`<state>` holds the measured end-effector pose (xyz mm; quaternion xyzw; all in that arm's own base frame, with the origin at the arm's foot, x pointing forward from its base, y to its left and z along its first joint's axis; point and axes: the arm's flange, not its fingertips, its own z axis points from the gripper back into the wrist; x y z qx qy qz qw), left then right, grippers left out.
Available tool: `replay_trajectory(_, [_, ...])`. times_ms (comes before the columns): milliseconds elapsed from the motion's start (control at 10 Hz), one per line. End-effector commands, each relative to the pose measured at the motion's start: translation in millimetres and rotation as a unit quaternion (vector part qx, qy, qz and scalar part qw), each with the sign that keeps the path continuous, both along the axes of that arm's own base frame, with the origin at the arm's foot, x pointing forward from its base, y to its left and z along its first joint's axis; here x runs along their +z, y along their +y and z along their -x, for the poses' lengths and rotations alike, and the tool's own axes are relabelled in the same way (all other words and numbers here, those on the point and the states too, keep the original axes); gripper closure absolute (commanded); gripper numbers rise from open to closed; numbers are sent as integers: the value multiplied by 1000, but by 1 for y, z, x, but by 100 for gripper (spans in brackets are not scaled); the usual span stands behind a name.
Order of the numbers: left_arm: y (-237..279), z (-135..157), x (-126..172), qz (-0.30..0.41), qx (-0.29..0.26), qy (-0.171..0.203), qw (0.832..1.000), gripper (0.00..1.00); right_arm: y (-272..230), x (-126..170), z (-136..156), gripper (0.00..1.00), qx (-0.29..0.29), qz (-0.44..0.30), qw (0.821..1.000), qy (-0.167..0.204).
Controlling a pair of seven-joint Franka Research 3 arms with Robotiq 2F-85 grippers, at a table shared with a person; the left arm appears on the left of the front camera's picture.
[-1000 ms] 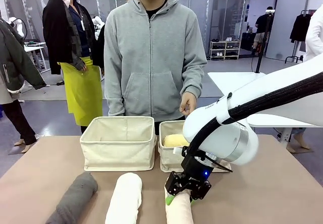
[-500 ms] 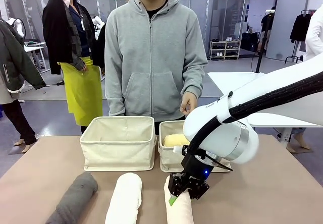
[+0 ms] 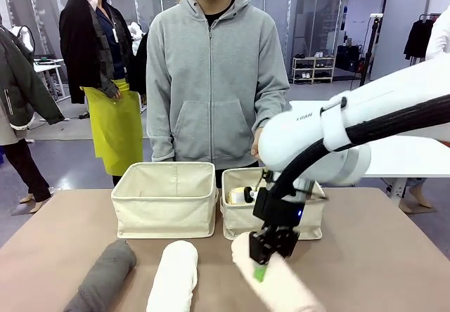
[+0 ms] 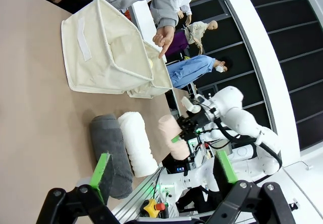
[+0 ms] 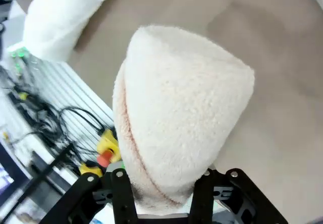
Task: Divide the towels into two baskets.
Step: Pick up one hotel-folded towel from the bottom of the table and place it in the Fabric basket indicated by the person.
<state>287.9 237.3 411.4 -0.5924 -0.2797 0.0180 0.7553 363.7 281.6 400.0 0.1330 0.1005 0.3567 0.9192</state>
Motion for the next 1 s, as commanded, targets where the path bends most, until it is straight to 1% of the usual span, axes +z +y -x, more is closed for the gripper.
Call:
replay_trajectory(0, [1, 3, 1, 6, 1, -8, 1000, 0, 2, 40, -8, 88, 167, 43, 982, -73])
replay_trajectory(100, [1, 3, 1, 6, 1, -8, 1000, 0, 3, 45, -5, 88, 257, 78, 959, -93])
replay_trajectory(200, [1, 3, 1, 6, 1, -8, 1000, 0, 5, 48, 4, 88, 293, 93, 946, -107])
replay_trajectory(300, [1, 3, 1, 6, 1, -8, 1000, 0, 8, 45, 12, 88, 300, 96, 940, -133])
replay_trajectory(400, [1, 3, 1, 6, 1, -8, 1000, 0, 6, 43, 18, 88, 297, 75, 938, -159])
replay_trajectory(500, [1, 3, 1, 6, 1, -8, 1000, 0, 8, 55, 4, 88, 274, 108, 951, -91])
replay_trajectory(700, [1, 3, 1, 6, 1, -8, 1000, 0, 8, 55, 4, 88, 274, 108, 951, -91])
replay_trajectory(800, [1, 3, 1, 6, 1, -8, 1000, 0, 10, 50, 6, 61, 292, 106, 944, -111])
replay_trajectory(900, [1, 3, 1, 6, 1, -8, 1000, 0, 10, 61, 11, 61, 323, 127, 921, -177])
